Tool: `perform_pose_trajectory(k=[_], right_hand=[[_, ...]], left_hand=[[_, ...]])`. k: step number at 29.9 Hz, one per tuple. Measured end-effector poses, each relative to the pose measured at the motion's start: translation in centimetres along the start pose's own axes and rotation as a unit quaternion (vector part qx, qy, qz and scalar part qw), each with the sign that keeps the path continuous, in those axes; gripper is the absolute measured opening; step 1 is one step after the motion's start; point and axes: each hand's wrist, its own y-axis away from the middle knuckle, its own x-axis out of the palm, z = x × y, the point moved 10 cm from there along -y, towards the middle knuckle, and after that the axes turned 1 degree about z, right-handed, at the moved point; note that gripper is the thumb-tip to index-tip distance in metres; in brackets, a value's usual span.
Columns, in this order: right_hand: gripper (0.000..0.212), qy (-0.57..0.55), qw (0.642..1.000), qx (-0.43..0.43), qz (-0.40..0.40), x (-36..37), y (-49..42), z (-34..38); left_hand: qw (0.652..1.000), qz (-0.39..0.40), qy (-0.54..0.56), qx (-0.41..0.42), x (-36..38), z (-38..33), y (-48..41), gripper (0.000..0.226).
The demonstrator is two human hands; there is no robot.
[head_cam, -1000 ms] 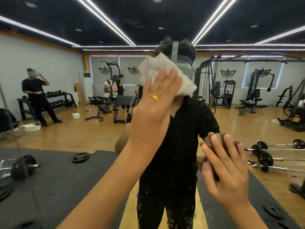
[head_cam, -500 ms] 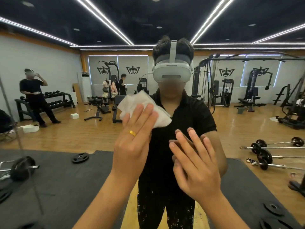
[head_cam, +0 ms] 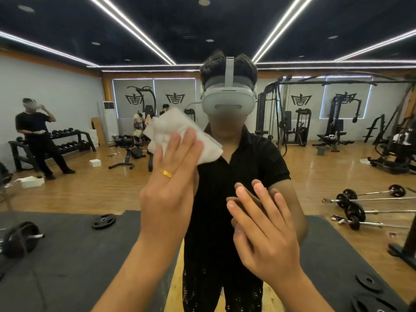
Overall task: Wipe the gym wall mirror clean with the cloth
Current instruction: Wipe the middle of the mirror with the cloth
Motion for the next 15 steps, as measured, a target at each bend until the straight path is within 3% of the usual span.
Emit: perform_pose_trajectory(k=[10,15], right_hand=[[0.035,0.011,1.000,-0.006,-0.022,-0.2,-0.2,0.4],[0.034,0.014,0.999,-0.009,-0.029,-0.2,0.0,0.4]], left_hand=[[0.996,-0.081,0.021,-0.020,-1.7,3.3,-9.6,0.040],[1.000,-0.018,0.003,-0.007,-3.1,3.8,-3.5,0.041]])
